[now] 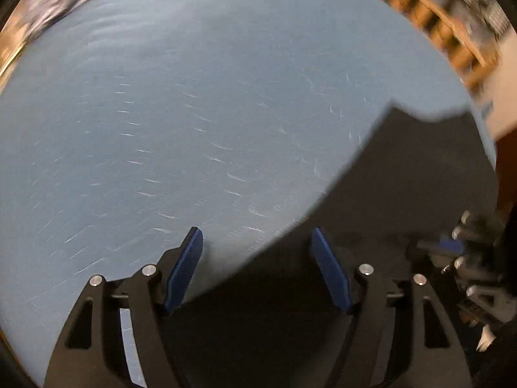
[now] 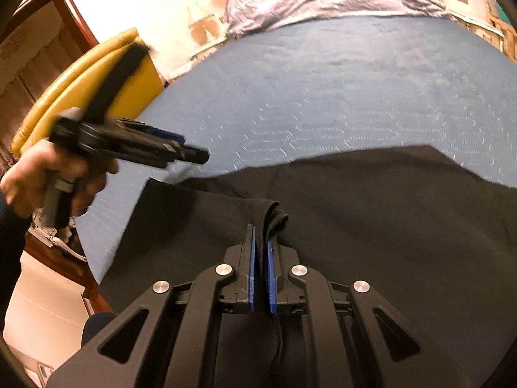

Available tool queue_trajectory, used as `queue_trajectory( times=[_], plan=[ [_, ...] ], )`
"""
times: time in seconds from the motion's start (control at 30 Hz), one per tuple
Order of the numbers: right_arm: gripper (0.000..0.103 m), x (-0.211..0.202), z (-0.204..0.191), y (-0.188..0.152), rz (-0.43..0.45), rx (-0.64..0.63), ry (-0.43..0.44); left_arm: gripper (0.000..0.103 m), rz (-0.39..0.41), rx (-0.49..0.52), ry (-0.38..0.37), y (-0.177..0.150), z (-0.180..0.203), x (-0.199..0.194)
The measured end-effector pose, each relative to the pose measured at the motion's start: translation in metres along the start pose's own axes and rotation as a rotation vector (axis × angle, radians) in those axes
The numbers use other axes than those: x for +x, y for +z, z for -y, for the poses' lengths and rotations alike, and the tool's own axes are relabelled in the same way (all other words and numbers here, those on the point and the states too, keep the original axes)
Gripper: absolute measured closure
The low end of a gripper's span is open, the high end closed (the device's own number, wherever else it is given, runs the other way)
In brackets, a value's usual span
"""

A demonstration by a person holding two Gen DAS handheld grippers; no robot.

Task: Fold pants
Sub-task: 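Lower the folded trousers onto the bed and open the right gripper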

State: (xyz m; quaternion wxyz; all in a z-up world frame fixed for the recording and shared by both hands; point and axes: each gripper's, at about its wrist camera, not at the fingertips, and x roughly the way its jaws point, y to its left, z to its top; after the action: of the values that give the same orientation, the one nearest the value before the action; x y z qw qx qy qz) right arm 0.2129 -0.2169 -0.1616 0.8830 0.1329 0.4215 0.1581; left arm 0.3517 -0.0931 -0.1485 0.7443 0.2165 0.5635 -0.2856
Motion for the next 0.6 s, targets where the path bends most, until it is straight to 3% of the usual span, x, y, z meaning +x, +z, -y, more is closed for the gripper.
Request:
queue_trajectory(
  times=[0.03, 0.1, 0.17, 0.23, 0.3, 0.33, 0.43, 0.53, 0.6],
  plan=[
    [0.095, 0.001, -0.001, 0.000, -0.006, -0.006, -0.012, 0.032, -0.048, 0.038, 0.124, 0.000, 0.003, 0.015],
    [0.095, 0.003, -0.002, 0.000, -0.017, -0.012, -0.030, 0.032, -0.039, -0.014, 0.218, -0.001, -0.011, 0.016],
    [0.095, 0.007, -0.003, 0.000, -0.027, -0.023, -0.042, 0.032, 0.020, -0.105, 0.236, -0.006, -0.028, -0.001],
    [0.095, 0.009, -0.003, 0.002, -0.032, -0.030, -0.051, 0.032, 0.056, -0.104, 0.153, -0.013, -0.029, -0.015],
    [0.095, 0.011, -0.003, 0.001, -0.035, -0.035, -0.058, 0.030, 0.034, -0.043, 0.078, -0.023, -0.023, -0.016],
    [0.095, 0.013, -0.002, 0.002, -0.037, -0.035, -0.062, 0.029, 0.012, 0.003, 0.096, -0.026, -0.019, -0.011],
    [0.095, 0.014, -0.002, 0.002, -0.038, -0.036, -0.068, 0.025, -0.029, 0.015, 0.290, -0.030, -0.028, 0.011],
    [0.095, 0.016, -0.003, 0.003, -0.040, -0.042, -0.078, 0.024, 0.044, -0.118, 0.392, -0.026, -0.050, 0.000],
    [0.095, 0.018, -0.003, 0.003, -0.045, -0.046, -0.082, 0.024, 0.131, -0.156, 0.370, -0.032, -0.052, -0.018]
  ],
)
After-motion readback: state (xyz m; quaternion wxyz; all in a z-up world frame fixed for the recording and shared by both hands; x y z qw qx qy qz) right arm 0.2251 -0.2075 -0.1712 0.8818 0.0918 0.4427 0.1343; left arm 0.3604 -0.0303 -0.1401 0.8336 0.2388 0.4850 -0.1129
